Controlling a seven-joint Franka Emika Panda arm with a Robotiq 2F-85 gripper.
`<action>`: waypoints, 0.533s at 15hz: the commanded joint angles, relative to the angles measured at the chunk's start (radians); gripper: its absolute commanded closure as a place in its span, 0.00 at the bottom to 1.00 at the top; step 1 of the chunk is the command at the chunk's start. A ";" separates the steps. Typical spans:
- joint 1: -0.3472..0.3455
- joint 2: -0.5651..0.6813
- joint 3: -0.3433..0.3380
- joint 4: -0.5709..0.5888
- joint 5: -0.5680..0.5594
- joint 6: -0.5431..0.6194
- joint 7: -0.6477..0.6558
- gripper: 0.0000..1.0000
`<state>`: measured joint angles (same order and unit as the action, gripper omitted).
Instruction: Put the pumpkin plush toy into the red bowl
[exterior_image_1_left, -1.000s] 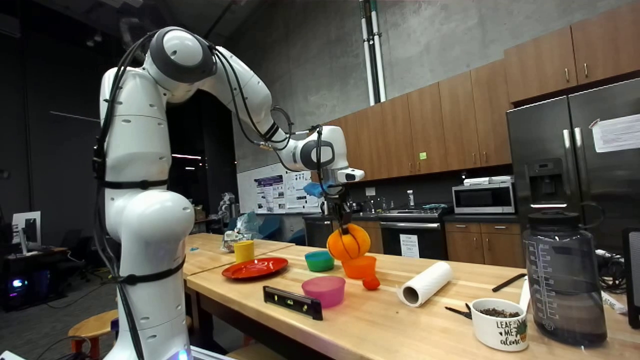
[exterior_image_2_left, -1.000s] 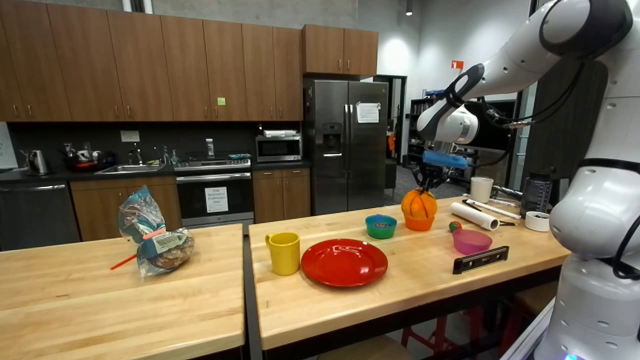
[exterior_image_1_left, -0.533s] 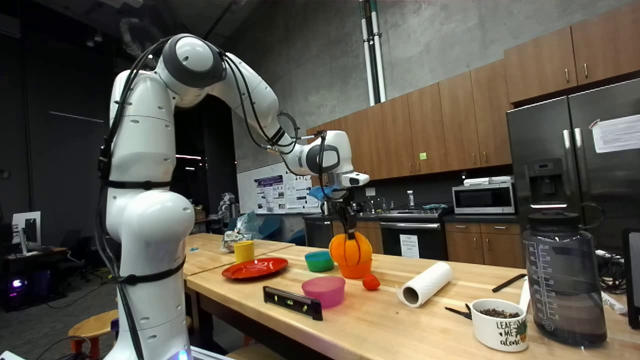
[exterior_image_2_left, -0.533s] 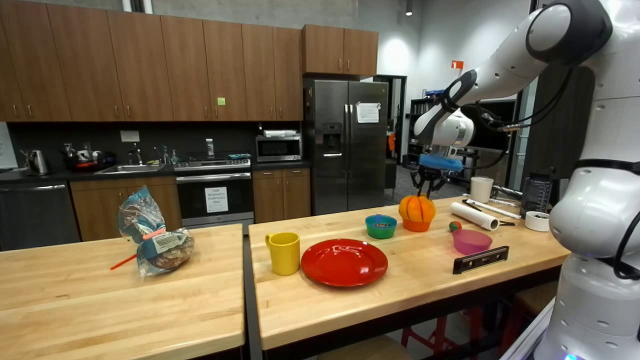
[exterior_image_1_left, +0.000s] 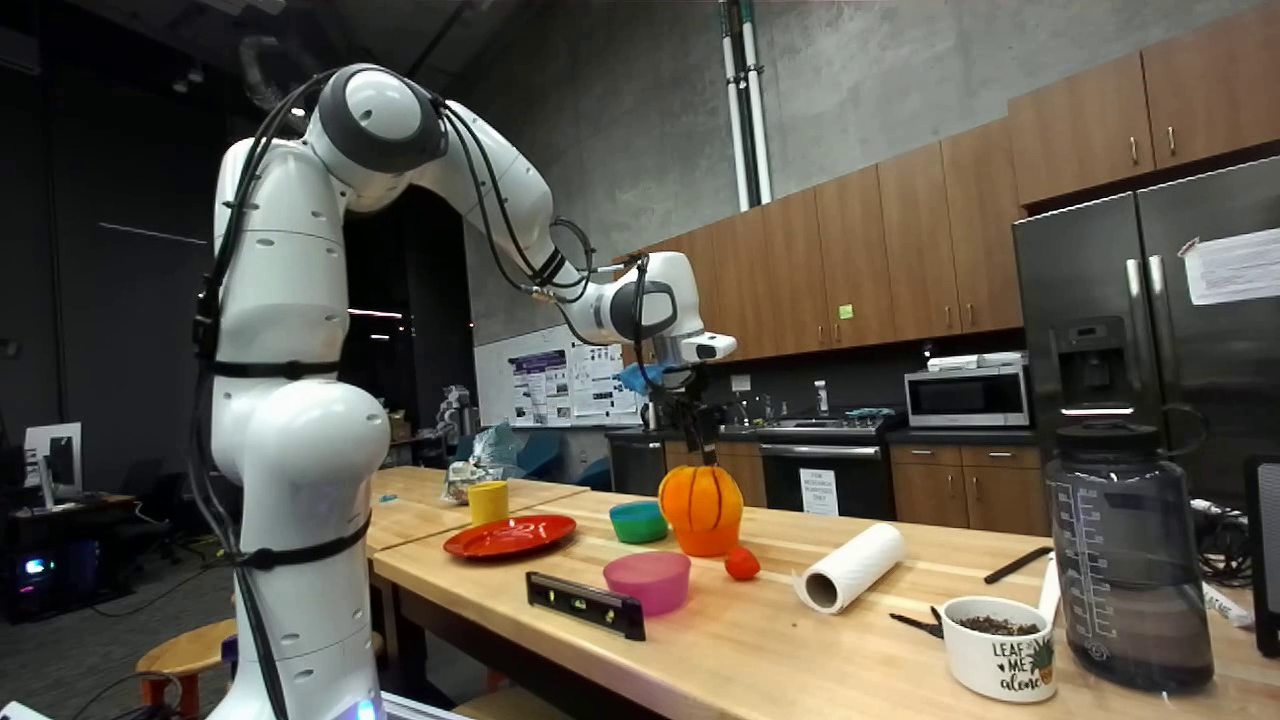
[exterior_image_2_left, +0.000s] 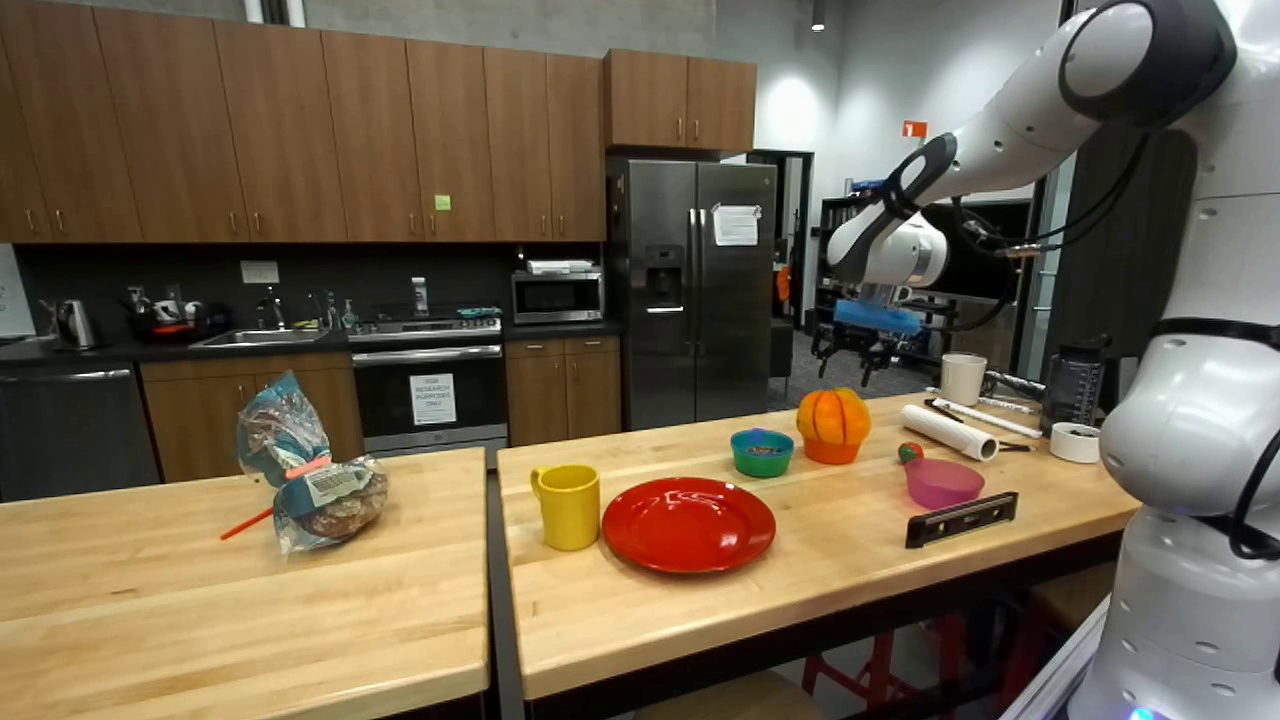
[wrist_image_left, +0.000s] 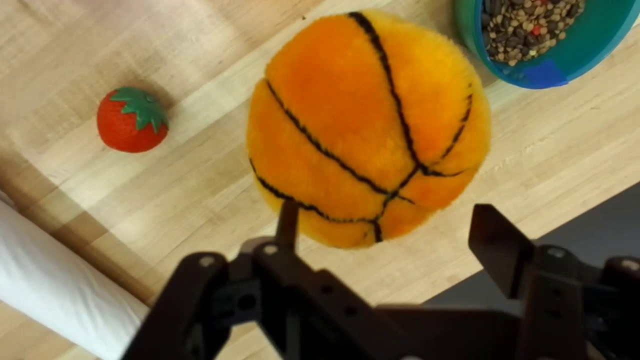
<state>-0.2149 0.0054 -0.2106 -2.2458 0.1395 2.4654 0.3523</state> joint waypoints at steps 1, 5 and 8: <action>0.015 -0.073 0.014 -0.035 0.001 -0.026 -0.020 0.00; 0.034 -0.147 0.034 -0.063 0.006 -0.082 -0.070 0.00; 0.039 -0.201 0.050 -0.081 -0.037 -0.135 -0.079 0.00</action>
<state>-0.1754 -0.1119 -0.1719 -2.2838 0.1406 2.3800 0.2912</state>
